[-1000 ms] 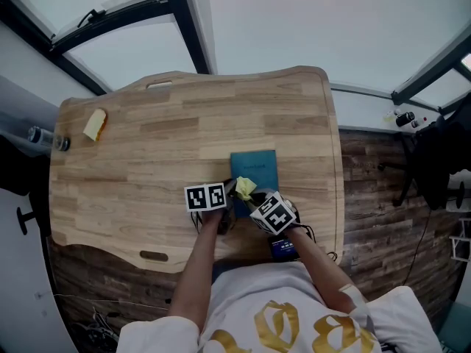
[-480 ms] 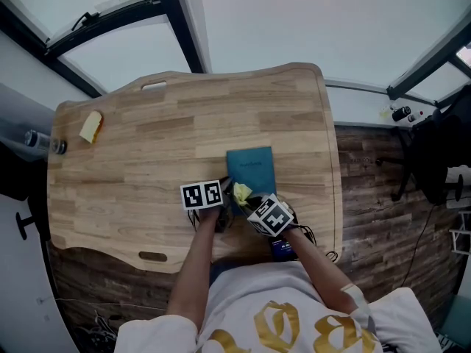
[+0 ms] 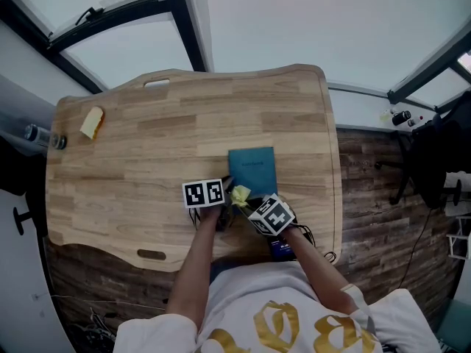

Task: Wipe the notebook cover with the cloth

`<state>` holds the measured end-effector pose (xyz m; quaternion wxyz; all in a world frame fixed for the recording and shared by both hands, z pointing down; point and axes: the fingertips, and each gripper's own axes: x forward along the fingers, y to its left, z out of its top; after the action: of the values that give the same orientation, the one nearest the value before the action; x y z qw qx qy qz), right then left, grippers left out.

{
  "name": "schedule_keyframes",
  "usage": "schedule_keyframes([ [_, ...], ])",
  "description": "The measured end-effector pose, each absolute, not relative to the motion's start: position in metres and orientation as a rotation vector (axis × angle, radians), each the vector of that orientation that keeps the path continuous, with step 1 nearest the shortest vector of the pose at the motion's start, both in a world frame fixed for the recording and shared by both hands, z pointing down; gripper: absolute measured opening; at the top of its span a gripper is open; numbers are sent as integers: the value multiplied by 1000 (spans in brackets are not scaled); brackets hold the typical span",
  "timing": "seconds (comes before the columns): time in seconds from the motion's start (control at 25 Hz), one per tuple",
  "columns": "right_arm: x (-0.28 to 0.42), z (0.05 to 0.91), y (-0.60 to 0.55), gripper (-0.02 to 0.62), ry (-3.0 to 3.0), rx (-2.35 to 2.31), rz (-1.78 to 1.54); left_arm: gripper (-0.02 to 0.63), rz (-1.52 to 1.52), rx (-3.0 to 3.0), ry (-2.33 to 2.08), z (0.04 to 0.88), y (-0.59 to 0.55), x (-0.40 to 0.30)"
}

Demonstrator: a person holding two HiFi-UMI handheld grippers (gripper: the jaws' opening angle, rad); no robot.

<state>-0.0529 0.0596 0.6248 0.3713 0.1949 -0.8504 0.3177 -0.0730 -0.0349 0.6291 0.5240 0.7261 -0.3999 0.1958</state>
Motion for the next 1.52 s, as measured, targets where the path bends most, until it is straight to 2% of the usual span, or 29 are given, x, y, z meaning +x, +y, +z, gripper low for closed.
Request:
schedule_keyframes([
  [1.0,14,626,51,37,-2107,637,783,55,471,1738,-963,630,-36,-73],
  [1.52,20,625,37,37,-2098,712,677,55,472,1740,-965,629,-36,-73],
])
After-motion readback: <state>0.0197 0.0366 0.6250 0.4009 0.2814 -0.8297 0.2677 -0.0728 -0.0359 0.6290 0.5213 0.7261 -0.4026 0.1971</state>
